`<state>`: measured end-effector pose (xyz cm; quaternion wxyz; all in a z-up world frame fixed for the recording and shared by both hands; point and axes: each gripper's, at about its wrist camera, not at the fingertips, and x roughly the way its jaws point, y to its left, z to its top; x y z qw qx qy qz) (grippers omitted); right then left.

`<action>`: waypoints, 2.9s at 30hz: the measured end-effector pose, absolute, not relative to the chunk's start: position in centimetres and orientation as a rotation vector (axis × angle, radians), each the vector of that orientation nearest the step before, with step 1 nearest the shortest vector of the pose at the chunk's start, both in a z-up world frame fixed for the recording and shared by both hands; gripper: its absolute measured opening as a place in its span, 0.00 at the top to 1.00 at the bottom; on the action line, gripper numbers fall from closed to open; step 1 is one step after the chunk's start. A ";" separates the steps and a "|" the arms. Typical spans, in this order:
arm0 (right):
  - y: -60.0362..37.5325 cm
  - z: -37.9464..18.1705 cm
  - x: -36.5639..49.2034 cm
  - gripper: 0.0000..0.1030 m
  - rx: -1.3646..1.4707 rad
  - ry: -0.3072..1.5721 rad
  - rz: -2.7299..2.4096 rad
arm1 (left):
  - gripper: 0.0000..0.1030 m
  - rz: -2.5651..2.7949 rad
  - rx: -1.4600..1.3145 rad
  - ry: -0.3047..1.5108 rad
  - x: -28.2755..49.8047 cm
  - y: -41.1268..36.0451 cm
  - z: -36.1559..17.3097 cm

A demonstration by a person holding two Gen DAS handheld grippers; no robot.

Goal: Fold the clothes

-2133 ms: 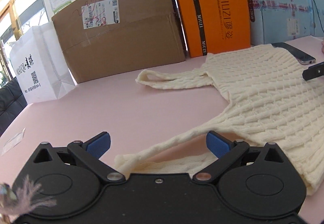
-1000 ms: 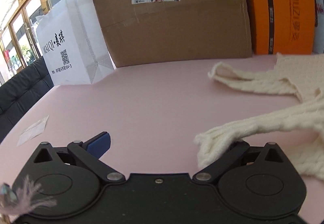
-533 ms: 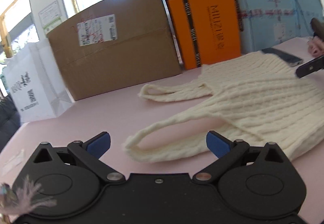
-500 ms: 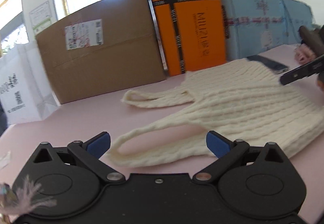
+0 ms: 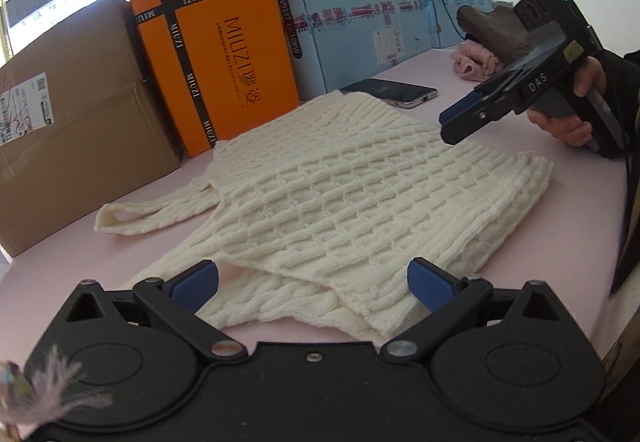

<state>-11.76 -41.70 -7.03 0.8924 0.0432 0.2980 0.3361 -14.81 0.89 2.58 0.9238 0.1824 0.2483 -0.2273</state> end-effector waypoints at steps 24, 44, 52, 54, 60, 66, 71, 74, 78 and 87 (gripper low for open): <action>-41.3 -5.3 -10.6 0.13 0.220 0.556 0.782 | 0.00 0.201 -0.062 0.385 -13.9 8.1 5.0; -41.0 -7.0 -10.0 0.13 0.194 0.603 0.752 | 0.00 0.279 0.149 0.405 -14.9 9.0 4.0; -42.4 -5.6 -12.8 0.01 0.139 0.464 0.764 | 0.00 -0.233 0.289 0.381 -14.1 2.0 4.3; -43.1 -5.5 -13.7 0.00 0.104 0.454 0.751 | 0.00 -0.322 0.342 0.397 -14.0 0.6 3.8; -44.6 -5.5 -16.6 0.00 -0.102 0.488 0.721 | 0.00 -0.371 0.423 0.458 -13.2 -1.6 2.0; -46.2 -5.5 -18.7 0.00 -0.191 0.549 0.740 | 0.00 -0.372 0.406 0.462 -13.2 -1.4 1.9; -46.4 -5.9 -19.7 0.00 -0.255 0.624 0.769 | 0.00 -0.378 0.382 0.476 -13.2 -0.9 2.0; -45.7 -6.3 -20.2 0.00 -0.347 0.656 0.802 | 0.00 -0.381 0.362 0.487 -13.0 -0.7 2.0; -44.6 -6.6 -20.2 0.00 -0.457 0.664 0.824 | 0.00 -0.384 0.349 0.492 -12.9 -0.5 2.0; -40.5 -6.1 -18.6 0.00 -0.636 0.583 0.900 | 0.00 -0.387 0.308 0.511 -12.7 -0.2 2.0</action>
